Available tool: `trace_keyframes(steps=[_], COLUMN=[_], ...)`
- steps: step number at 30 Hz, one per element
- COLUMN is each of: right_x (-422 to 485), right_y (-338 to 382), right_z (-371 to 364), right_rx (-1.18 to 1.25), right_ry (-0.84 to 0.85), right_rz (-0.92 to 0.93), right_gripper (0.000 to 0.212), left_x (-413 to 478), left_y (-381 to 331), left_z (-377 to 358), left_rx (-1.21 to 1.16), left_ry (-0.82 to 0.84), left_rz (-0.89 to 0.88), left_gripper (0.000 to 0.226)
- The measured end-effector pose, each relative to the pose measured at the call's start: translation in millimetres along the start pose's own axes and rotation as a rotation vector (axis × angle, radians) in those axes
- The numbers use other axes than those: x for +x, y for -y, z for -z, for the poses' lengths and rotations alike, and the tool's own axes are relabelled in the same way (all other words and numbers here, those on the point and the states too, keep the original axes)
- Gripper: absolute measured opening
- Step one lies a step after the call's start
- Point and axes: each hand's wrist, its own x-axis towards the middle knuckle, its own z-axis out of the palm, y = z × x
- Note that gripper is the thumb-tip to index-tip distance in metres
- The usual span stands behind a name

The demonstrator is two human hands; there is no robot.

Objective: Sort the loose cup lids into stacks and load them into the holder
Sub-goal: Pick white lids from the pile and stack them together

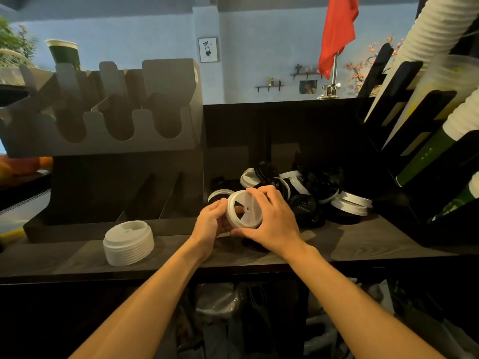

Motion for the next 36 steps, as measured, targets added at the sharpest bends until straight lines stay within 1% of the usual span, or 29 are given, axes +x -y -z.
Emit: trace_keyframes(steps=[6,9,13,14,19,23,26,29,30,31,32,33,36], right_x=[-0.1,-0.2,0.7,0.6,1.6,2.0,1.0,0.5,0.3,0.1,0.1,0.4,1.3], right_y=[6.6,8.6,8.8,9.0,7.6,7.5,8.1,8.2,8.3,8.7,8.8,9.3,9.8], right_z=[3.3,4.7,8.8,8.5,1.9,0.9,0.8,0.8,1.0,1.5,2.1,3.2,4.8], right_rx=[0.081,0.083,0.109,0.106,0.048,-0.012,-0.046,-0.03,-0.024,-0.016,-0.001,0.021,0.075], right_ry=[0.017,0.048,0.004,-0.004,0.023,0.02,-0.002,-0.033,-0.041,-0.046,-0.044,-0.039,-0.029], right_rz=[-0.08,-0.135,-0.254,-0.242,-0.063,-0.095,-0.105,-0.116,-0.118,-0.124,-0.139,-0.156,-0.161], right_gripper=[0.092,0.093,0.098,0.099,0.101,0.098,0.088,0.077,0.074,0.073,0.074,0.076,0.081], left_x=[-0.6,-0.9,-1.9,-2.2,-5.3,-5.8,-4.9,-5.3,-5.6,-5.8,-5.6,-6.1,-7.8], left_y=[0.5,-0.5,-0.4,-0.8,-4.2,-5.9,-7.6,-8.0,-7.6,-7.3,-7.0,-7.0,-7.5], left_z=[-1.5,-0.1,0.8,0.1,-1.8,-3.5,-4.0,-4.3,-4.7,-4.7,-4.4,-4.0,-1.7], left_rx=[0.038,0.032,0.062,0.064,0.028,0.021,0.056,0.07,0.067,0.062,0.051,0.028,-0.002], left_ry=[0.0,0.027,0.078,0.08,0.101,0.148,0.194,0.215,0.216,0.217,0.218,0.22,0.229], left_rz=[0.016,0.019,-0.001,-0.003,0.021,0.036,0.028,0.025,0.025,0.03,0.042,0.055,0.036], left_gripper=[0.035,0.035,0.034,0.034,0.036,0.043,0.051,0.035,0.037,0.043,0.05,0.051,0.035])
